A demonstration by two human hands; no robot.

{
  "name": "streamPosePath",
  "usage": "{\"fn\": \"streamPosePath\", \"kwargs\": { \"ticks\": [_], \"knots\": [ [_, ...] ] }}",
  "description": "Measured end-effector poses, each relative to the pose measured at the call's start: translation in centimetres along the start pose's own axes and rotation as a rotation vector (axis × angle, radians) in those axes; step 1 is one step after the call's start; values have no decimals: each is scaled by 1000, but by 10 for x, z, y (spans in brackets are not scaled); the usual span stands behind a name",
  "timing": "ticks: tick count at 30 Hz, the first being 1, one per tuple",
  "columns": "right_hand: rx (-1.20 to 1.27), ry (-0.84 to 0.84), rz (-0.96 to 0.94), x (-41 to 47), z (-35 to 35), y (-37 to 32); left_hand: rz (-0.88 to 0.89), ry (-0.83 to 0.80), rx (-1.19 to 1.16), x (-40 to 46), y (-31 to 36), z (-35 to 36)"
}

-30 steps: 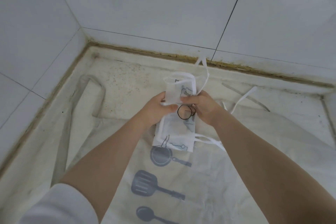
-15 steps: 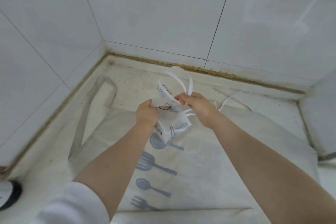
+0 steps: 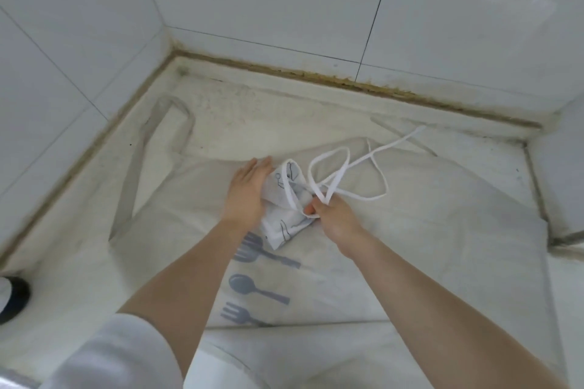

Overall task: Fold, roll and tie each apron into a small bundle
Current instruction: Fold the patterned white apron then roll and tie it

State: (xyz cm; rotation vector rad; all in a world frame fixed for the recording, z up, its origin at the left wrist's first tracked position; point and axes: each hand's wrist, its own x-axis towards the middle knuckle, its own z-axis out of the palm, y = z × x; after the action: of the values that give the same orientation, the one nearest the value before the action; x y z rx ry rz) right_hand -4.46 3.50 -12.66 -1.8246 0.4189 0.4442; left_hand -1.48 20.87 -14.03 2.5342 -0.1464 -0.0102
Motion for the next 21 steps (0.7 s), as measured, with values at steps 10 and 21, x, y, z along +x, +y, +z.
{"fn": "streamPosePath", "kwargs": {
  "ticks": [10,21],
  "knots": [
    [373,4,-51,4,-6,11,358,-91,-133,-17,-15,8],
    [533,-176,9,-20,-29,-13,475,257,89,-25,-16,34]
  ]
}}
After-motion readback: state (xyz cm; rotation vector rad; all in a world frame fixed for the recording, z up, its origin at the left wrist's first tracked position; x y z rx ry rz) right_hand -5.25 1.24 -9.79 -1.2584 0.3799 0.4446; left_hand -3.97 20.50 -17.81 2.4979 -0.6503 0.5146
